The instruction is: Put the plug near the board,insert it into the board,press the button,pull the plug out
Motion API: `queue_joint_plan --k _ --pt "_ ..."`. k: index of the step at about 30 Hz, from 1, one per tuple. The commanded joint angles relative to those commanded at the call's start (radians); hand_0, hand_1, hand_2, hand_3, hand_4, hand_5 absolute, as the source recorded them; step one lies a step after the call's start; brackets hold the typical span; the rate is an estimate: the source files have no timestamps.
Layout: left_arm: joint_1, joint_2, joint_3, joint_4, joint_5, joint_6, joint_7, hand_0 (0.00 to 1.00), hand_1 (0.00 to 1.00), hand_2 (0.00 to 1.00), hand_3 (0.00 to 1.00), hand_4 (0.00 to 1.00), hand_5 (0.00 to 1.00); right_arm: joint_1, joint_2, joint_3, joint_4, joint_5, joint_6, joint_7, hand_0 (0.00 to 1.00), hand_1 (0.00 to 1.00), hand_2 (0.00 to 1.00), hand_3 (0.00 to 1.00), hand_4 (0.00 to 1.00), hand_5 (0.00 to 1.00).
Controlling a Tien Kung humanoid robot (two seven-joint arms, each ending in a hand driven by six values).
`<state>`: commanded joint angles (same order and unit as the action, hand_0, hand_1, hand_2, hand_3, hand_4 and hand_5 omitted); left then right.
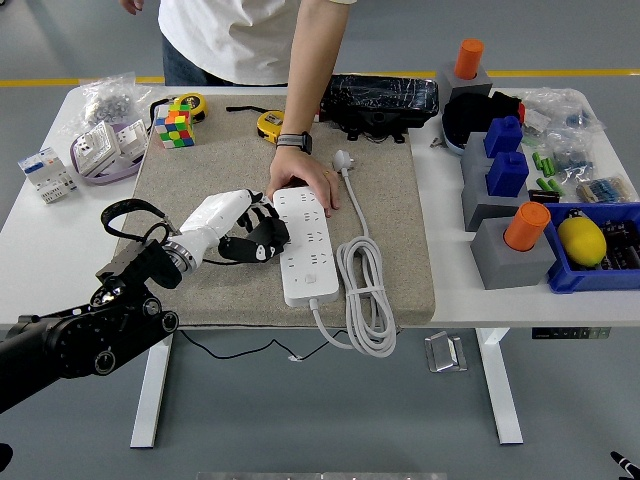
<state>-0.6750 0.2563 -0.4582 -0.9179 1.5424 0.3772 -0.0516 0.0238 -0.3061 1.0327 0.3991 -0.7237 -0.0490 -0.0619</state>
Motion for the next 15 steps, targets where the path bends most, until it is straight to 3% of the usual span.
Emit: queue_joint_plan --k 7,15 --pt "-0.003 0.006 0.000 -0.009 -0.012 -0.023 -0.016 0.441 0.385 0.420 0.507 0.633 0.005 0.001 -0.001 0.001 0.002 -0.001 0.000 0.002 0.622 0.671 0.642 0.573 0.980 0.588" --pt "-0.007 -0.003 0.007 -0.001 -0.005 -0.010 -0.012 0.454 0.402 0.437 0.527 0.639 0.019 0.002 -0.001 0.003 0.004 -0.001 -0.001 0.004 0.622 0.671 0.642 0.574 0.980 0.587"
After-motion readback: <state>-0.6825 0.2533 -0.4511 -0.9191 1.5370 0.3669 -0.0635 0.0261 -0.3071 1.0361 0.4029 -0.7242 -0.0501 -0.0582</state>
